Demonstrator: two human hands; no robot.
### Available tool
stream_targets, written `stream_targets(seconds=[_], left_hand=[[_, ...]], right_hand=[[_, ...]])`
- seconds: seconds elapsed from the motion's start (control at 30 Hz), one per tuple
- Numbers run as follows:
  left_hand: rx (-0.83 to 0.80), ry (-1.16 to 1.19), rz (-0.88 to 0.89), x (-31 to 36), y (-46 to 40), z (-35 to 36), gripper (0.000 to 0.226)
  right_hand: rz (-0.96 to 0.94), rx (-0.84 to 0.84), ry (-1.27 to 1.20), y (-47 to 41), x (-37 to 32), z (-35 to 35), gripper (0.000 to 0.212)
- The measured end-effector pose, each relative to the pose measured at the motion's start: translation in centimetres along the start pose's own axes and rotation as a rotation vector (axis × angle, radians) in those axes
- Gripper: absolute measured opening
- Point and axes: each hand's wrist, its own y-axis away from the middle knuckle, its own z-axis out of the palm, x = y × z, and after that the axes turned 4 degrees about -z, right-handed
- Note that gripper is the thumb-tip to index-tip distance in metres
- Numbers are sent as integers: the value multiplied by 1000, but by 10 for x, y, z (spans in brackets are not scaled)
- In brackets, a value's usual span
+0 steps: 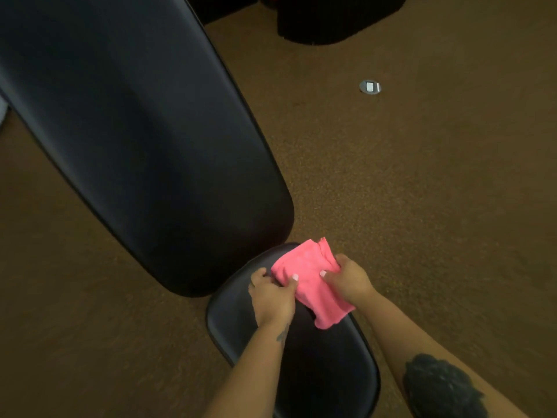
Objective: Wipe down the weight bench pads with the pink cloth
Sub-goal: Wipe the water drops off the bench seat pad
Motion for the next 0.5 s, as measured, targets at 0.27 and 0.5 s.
stream_targets(seconds=[0.27,0.5], left_hand=[[-26,-18,142,8,13,6,34],[-332,440,-93,24,14,8,27]], right_hand=[[84,-289,-776,7,-30,-15,28],[98,-408,-760,0,-32,-20,39]])
